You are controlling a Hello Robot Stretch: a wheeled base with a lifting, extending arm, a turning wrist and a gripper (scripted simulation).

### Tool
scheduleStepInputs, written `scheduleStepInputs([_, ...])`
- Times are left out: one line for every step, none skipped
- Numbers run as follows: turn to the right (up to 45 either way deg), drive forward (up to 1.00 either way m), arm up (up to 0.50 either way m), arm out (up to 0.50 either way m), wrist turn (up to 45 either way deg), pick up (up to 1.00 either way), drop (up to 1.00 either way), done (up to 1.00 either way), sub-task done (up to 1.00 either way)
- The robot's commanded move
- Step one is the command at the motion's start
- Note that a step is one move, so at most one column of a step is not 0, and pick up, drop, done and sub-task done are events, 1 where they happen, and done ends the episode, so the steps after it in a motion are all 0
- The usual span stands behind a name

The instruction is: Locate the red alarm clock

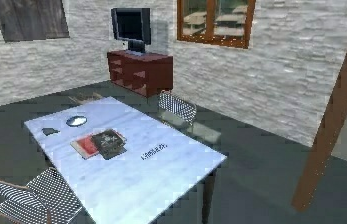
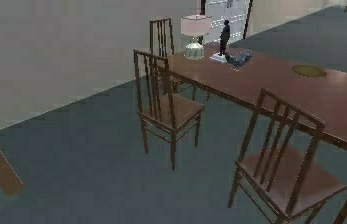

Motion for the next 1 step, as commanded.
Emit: scheduleStepInputs([27.0, 0.0, 0.0, 0.0, 0.0, 0.0, 0.0, 0.0, 0.0])
